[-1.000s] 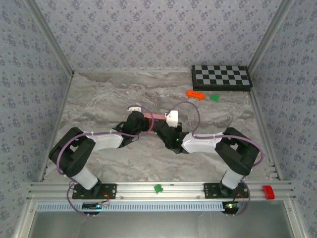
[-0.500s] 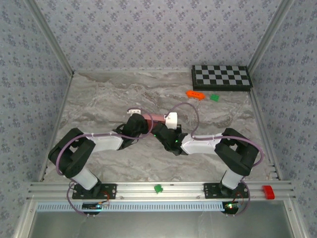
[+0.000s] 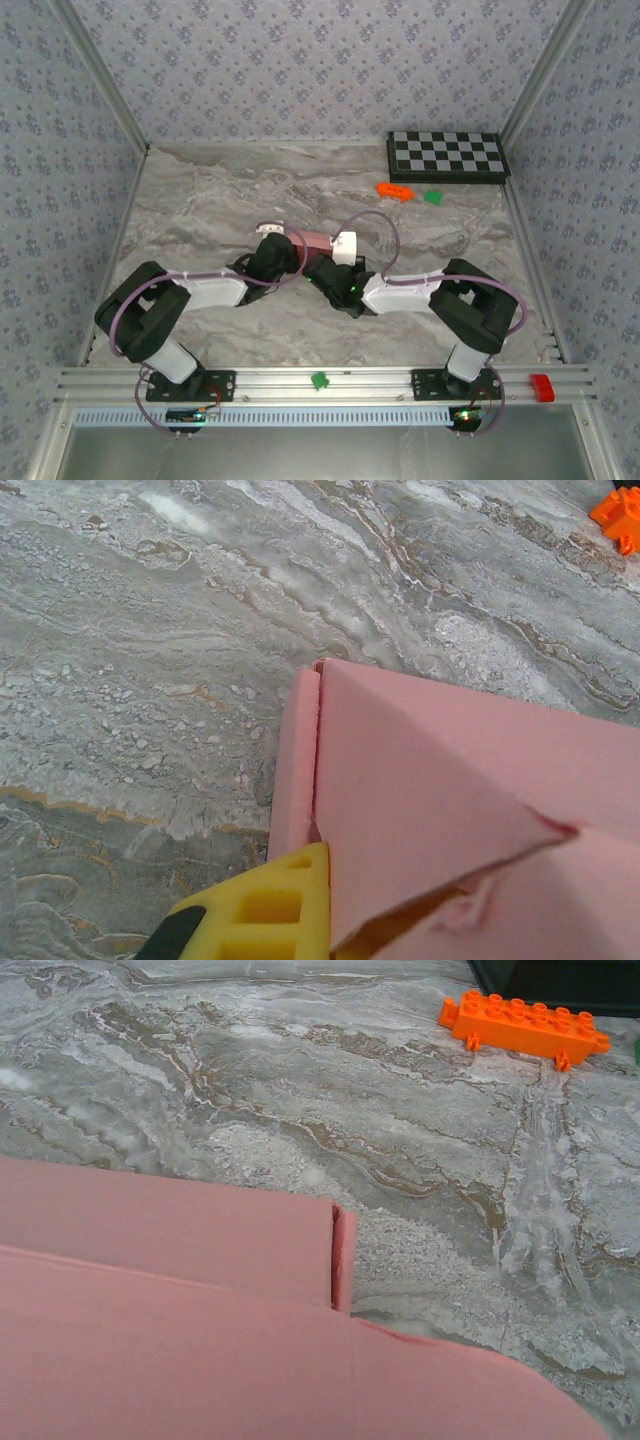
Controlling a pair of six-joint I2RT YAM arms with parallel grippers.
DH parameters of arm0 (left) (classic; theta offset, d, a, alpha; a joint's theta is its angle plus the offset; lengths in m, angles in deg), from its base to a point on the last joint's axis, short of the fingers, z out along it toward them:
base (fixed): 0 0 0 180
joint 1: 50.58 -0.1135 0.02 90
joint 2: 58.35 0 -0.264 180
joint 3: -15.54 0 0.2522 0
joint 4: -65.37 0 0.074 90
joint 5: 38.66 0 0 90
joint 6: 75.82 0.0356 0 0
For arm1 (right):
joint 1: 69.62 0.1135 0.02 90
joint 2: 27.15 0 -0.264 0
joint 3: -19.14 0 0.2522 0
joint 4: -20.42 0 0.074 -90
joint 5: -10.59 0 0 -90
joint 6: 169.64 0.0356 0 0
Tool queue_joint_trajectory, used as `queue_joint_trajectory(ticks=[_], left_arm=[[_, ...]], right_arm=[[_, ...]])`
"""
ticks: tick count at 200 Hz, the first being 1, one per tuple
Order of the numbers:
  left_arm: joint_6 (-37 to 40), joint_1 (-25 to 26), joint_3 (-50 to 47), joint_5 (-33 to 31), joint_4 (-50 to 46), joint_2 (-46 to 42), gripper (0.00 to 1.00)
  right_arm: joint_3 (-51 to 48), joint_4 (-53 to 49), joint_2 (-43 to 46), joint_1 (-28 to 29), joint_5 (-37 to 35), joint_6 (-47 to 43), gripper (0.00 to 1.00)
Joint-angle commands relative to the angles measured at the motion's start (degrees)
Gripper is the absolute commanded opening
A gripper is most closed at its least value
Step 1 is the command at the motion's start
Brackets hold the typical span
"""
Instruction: Fold the paper box
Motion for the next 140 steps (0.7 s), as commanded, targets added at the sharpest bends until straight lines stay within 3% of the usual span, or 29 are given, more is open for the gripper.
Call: queue_joint_trajectory(ticks=[1,87,140], left_arm=[[-0.37,0.22,-0.92,-1.94,-2.24,-1.85,0.12],[2.61,0.27,-6.75,-3.25,-0.48,-9.73,0.35],[5.89,0.22,-9.91,-4.86,-7.45,-21.2,0.36]], right_arm=[[0.36,-5.58,-0.59,0.29,-1.05,2.26,0.02],[1.1,-7.22,-0.03,0.21,-1.25,2.83,0.02],[1.43,-7.3,-0.43,0.3,-1.29,3.08,0.02]])
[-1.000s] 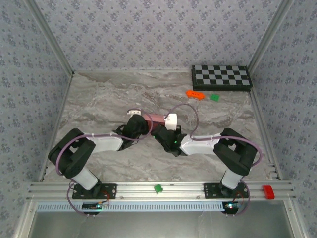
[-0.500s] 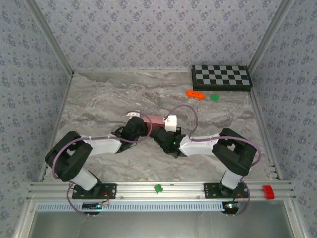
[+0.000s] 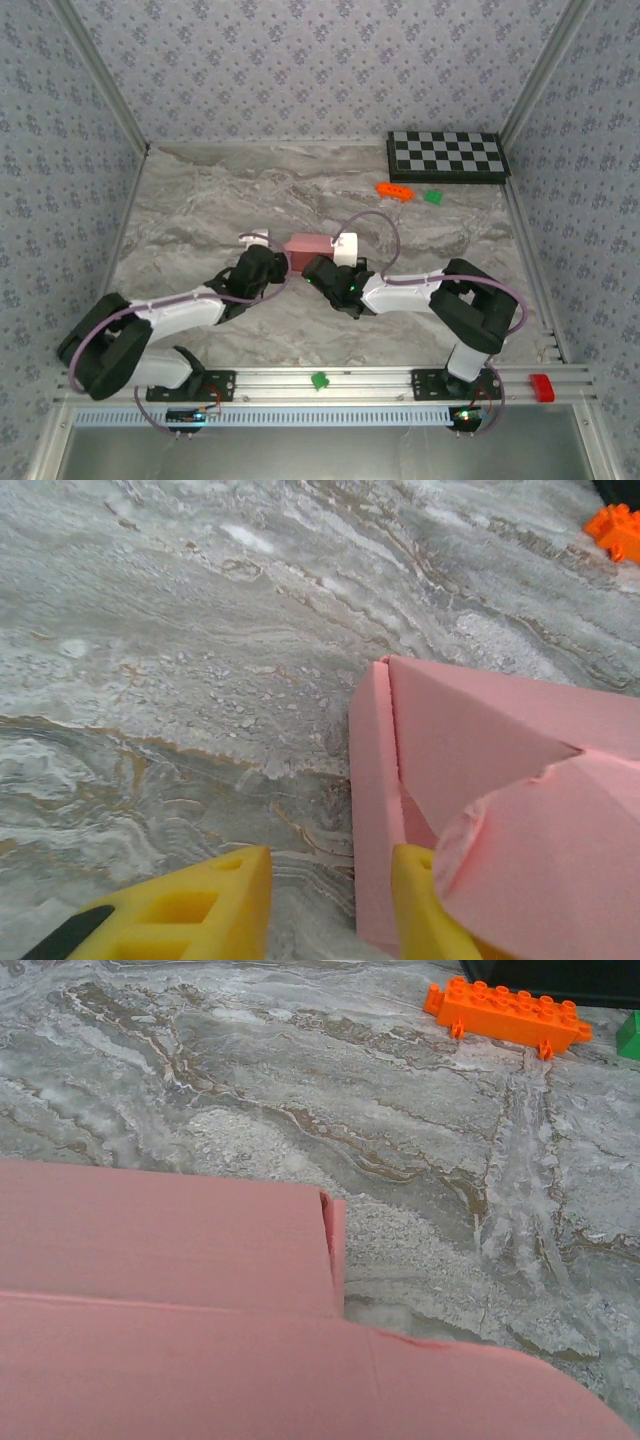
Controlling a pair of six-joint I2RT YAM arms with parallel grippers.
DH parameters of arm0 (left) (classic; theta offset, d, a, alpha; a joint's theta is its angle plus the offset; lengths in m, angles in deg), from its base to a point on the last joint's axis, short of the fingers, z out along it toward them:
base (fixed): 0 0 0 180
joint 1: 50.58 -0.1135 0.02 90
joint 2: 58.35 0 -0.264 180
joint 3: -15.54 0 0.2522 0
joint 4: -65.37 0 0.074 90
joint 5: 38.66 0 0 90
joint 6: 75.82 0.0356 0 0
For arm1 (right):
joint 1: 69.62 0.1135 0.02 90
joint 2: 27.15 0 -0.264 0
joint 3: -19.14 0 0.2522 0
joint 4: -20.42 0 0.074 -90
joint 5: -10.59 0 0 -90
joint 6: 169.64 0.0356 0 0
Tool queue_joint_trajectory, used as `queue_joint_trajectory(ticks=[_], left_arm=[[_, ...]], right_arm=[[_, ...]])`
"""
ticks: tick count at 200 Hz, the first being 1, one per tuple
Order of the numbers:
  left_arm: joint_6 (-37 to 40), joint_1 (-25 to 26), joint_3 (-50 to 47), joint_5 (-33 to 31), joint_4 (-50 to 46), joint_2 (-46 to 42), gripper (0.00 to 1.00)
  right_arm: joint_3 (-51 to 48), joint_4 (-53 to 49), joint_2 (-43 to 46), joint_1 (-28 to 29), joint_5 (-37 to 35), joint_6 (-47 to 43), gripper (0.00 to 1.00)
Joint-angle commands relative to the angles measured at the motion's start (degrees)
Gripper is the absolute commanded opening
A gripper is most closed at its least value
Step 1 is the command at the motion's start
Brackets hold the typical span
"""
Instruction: Fold the paper box
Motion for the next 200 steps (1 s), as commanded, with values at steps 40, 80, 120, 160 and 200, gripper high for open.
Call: queue_joint_trajectory(ticks=[40,80,120,160,200], left_arm=[[5.32,0.13,-2.5,-5.05,-6.89,-15.38,0.36],[7.14,0.05,-2.39,-7.12,-7.54,-20.94,0.33],[8.53,-0.75,6.46,-0.27,-12.4,-14.69,0.37],[8.58,-1.52,14.73,5.79,-14.76,-5.51,0.38],[9.1,-2.59,19.31,11.29,-16.04,1.42,0.39]], right_arm=[[0.93,-3.84,-0.59,0.15,-0.85,1.95,0.02],[1.31,-4.21,-0.81,0.22,-0.68,2.02,0.02],[1.57,-4.66,-0.81,0.3,-0.88,2.07,0.02],[1.66,-5.39,-0.68,0.5,-1.09,2.44,0.03],[1.68,-6.24,-0.38,0.57,-1.31,2.86,0.07]])
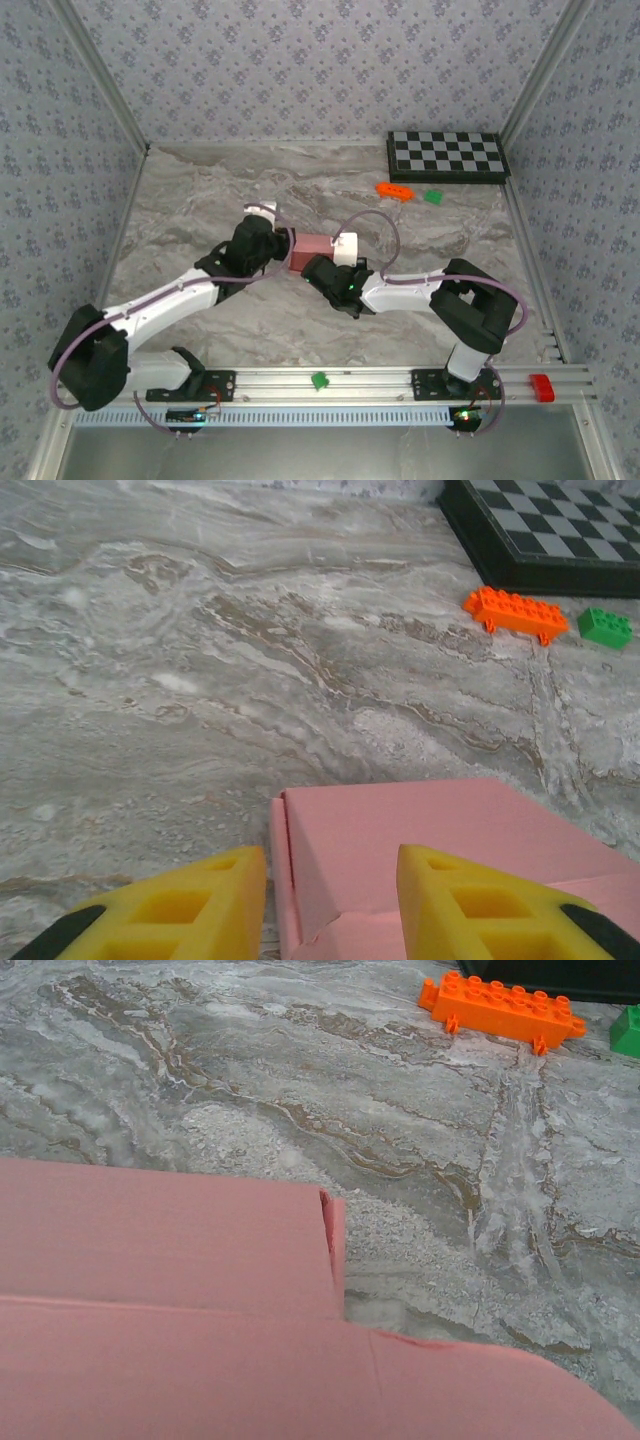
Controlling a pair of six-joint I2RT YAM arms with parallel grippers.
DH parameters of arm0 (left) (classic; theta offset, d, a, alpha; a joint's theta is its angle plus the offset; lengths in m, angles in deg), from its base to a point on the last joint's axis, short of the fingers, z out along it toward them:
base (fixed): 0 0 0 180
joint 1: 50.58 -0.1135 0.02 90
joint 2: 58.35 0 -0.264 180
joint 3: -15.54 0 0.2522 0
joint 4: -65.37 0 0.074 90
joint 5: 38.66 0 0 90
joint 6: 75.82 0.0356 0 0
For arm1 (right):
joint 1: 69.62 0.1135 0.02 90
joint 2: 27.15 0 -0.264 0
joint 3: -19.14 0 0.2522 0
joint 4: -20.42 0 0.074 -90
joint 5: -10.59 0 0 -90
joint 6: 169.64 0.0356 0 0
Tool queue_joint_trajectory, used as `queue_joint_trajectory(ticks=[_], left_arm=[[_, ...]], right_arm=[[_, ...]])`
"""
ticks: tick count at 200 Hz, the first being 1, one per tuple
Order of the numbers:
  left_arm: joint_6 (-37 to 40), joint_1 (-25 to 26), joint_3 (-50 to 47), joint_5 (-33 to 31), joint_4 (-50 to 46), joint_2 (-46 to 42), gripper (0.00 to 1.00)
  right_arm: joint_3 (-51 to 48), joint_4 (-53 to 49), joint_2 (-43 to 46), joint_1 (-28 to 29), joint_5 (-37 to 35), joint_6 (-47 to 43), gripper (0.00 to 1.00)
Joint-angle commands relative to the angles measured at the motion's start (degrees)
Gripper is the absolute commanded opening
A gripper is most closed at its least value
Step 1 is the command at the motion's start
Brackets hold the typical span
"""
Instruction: Fold the paper box
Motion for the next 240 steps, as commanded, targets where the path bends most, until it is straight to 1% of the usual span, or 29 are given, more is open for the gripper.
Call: queue_joint_trajectory(ticks=[1,11,48,58,113,126,162,186,218,240], left_arm=[[1.04,-0.61,3.23,4.68,-2.64,3.09,0.39],[1.07,-0.59,4.05,5.34,-3.28,4.51,0.39],[0.06,-0.64,4.44,5.98,-3.41,7.26,0.39],[-0.13,-0.65,4.35,5.92,-3.31,7.64,0.39],[-0.92,-0.65,4.86,5.7,-3.31,9.74,0.39],[-1.01,-0.65,5.09,5.66,-3.4,10.24,0.39],[-1.5,-0.63,5.8,5.63,-3.5,11.57,0.39],[-1.62,-0.65,6.08,5.56,-3.67,12.33,0.39],[-2.13,-0.58,6.06,5.56,-3.84,13.19,0.39],[-2.59,-0.63,5.83,5.65,-3.86,13.62,0.39]], right_arm=[[0.68,-3.82,-0.35,0.46,-1.26,1.7,0.07],[0.68,-4.12,-0.29,0.52,-1.4,1.81,0.09],[1.3,-6.64,-0.01,0.9,-2.13,2.83,0.23],[1.33,-6.85,0.23,0.98,-2.39,2.84,0.25],[1.71,-9.1,2.19,1.69,-2.17,3.55,0.31],[1.64,-9.89,3.28,1.92,-1.96,3.81,0.32],[0.74,-12.4,6.24,2.48,-0.99,4.23,0.39],[-0.76,-14.24,8.99,3.13,-0.8,5.39,0.42],[-2.3,-20.88,12.71,3.74,-1.47,9.87,0.42],[-2.74,-28.28,14.81,3.74,-2.27,14.63,0.41]])
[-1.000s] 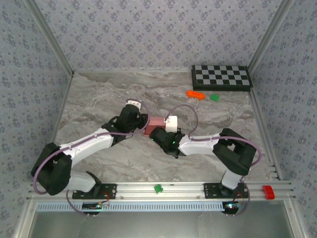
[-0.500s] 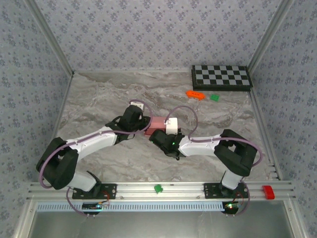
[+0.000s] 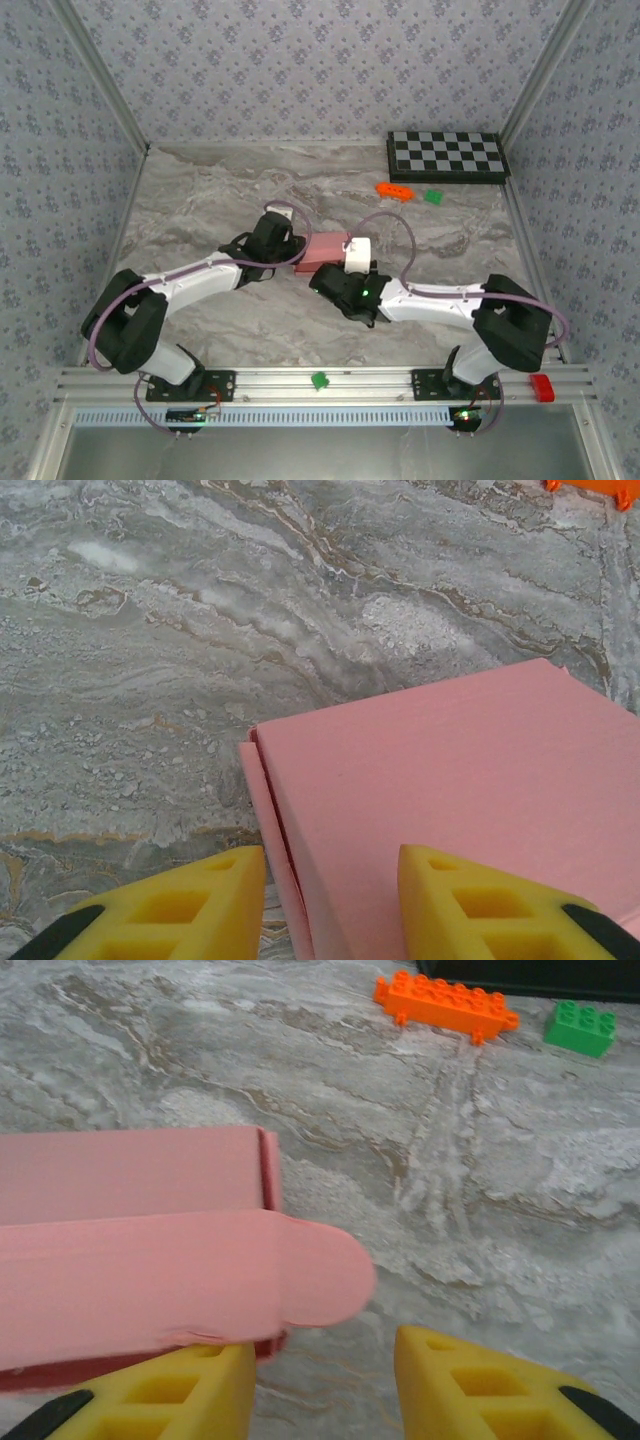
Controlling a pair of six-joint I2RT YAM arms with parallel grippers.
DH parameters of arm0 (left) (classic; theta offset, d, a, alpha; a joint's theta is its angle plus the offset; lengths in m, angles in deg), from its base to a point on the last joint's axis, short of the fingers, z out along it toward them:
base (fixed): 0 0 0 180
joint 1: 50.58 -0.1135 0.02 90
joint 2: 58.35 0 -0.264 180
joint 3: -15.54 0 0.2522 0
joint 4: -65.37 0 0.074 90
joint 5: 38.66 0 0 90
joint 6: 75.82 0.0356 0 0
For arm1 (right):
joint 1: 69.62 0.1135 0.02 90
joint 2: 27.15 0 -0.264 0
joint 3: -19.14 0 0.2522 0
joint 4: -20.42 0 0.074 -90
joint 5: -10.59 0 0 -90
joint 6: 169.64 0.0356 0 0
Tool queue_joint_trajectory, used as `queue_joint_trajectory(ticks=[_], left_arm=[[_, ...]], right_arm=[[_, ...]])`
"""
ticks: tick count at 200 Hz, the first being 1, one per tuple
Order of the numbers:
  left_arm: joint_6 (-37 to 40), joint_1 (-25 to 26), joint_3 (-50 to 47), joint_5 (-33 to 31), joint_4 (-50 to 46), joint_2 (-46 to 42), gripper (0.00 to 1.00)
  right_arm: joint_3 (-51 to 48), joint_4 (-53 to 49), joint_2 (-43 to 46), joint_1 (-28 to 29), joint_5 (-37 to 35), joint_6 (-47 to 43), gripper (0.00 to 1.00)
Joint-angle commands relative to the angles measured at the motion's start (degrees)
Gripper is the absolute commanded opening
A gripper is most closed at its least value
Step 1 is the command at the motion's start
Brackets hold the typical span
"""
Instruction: Fold the paper box
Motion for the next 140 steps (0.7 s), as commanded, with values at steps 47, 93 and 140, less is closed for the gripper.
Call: queue_joint_trajectory(ticks=[47,93,140], left_arm=[[-1.32,-0.25,1.27,0.82,-0.82,1.2,0.39],[-1.08,-0.24,0.96,0.08,-1.88,1.88,0.4],[-1.08,-0.18,0.62,0.01,-2.14,2.53,0.42]], right_arm=[[-1.08,-19.31,5.3,-2.69,-1.76,9.34,0.39],[-1.33,-9.76,8.22,-9.2,6.82,-4.17,0.39],[-2.38,2.41,10.97,-17.15,24.32,-16.32,0.4]])
